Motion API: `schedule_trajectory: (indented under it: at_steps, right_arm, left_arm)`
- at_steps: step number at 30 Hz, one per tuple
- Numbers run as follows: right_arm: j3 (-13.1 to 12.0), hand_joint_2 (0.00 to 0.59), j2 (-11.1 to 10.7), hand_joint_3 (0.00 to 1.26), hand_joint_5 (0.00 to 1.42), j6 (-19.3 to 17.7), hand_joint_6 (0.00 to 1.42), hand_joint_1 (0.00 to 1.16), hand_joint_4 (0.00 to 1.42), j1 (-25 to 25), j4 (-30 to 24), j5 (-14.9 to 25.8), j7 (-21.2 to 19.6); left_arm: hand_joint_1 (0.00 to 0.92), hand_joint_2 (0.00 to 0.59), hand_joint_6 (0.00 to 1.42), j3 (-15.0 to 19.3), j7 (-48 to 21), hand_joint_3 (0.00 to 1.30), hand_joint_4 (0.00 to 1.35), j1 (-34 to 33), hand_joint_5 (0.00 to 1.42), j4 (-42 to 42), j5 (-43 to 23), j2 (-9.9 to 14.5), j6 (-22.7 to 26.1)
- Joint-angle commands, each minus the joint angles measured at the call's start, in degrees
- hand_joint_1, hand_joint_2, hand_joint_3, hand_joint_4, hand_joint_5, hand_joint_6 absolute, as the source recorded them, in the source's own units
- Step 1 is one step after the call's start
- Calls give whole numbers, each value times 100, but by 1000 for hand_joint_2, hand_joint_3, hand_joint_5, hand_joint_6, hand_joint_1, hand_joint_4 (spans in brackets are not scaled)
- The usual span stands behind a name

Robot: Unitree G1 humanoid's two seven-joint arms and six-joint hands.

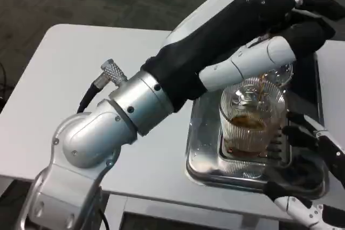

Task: Grasp the cup under the faucet to collect the drink, then remove the cup.

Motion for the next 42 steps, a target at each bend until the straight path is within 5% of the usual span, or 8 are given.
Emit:
schedule_trajectory:
  at_steps: [1,42]
  right_arm:
    - [94,213,45,135,235,113,254,680,207,-53,20,-67,-82]
    - [508,195,452,134,246,-2,244,687,230,-812,855,-101,-865]
  left_arm:
    - [0,26,216,-30,-72,354,377,143,353,-115,-1,73,49]
    - [0,27,216,-33,-90,354,386,173,353,-4,48,101,-26]
